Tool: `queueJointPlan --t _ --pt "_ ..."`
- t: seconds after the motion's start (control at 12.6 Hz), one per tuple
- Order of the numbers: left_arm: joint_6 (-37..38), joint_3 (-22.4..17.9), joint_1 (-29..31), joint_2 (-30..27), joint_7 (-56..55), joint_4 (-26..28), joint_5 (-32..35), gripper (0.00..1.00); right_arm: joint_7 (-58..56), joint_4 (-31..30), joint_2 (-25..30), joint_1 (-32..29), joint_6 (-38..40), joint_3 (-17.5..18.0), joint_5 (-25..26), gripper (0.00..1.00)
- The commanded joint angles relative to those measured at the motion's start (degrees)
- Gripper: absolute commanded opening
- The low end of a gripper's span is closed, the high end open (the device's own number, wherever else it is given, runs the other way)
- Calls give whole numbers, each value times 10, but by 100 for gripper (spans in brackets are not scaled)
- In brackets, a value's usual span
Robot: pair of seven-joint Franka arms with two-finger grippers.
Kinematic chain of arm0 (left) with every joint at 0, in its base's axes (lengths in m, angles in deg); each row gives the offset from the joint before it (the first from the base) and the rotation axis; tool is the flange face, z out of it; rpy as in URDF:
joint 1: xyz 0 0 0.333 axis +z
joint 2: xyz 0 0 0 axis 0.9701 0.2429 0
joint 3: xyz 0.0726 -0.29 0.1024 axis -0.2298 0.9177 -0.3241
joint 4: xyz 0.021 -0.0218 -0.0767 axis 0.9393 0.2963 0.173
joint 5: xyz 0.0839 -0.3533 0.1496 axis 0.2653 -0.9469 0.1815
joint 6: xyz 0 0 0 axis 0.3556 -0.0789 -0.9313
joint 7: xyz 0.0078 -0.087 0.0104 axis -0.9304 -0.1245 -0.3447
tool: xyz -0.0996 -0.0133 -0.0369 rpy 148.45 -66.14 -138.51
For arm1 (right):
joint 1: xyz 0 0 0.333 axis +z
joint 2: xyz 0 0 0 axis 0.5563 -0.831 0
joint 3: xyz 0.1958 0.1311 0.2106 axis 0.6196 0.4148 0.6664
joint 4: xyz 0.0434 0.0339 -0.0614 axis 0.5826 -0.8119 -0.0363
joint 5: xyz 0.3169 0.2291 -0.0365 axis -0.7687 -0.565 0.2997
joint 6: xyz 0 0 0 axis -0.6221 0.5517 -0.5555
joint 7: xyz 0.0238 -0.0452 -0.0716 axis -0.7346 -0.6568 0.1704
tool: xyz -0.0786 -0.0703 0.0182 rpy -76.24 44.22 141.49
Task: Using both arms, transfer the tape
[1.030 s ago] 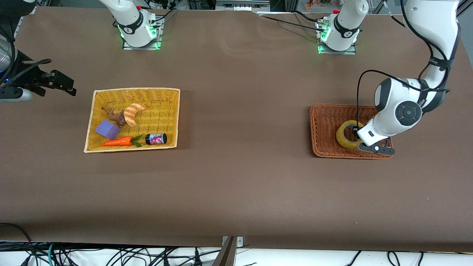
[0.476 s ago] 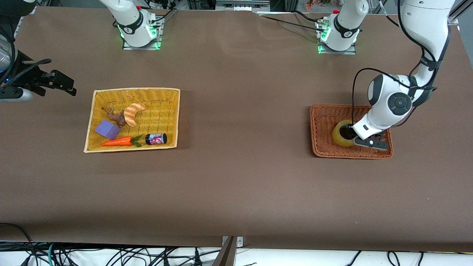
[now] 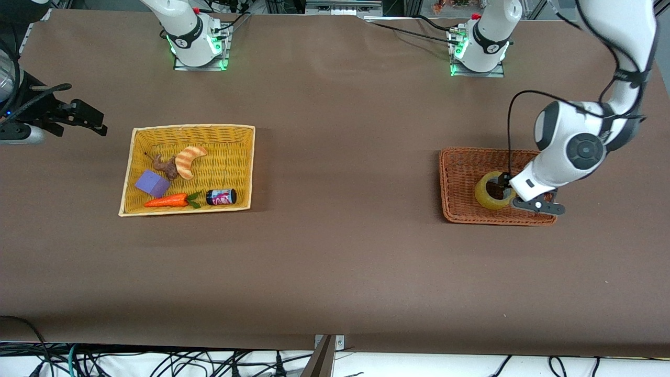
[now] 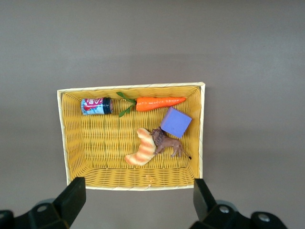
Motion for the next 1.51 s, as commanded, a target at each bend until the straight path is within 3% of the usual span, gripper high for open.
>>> queueJointPlan --t 0.0,0.32,0.48,0.63,0.79,1.43 --pt "174 1 -5 -4 6 -150 -39 100 0 14 -5 5 7 -5 5 100" --pt "321 2 -14 -8 4 -309 -28 100 0 14 -4 5 9 -5 6 100" --pt "373 -1 -12 -11 5 -362 -32 100 0 14 -4 4 9 -5 6 100" --pt "373 -5 2 -66 14 -363 -41 100 0 14 -4 5 10 -5 6 100" --pt "396 -6 9 -86 8 -330 -69 100 0 14 -4 4 11 -5 5 100" --pt "374 -5 3 -100 8 -289 -91 100 -3 14 -4 4 11 -6 5 100"
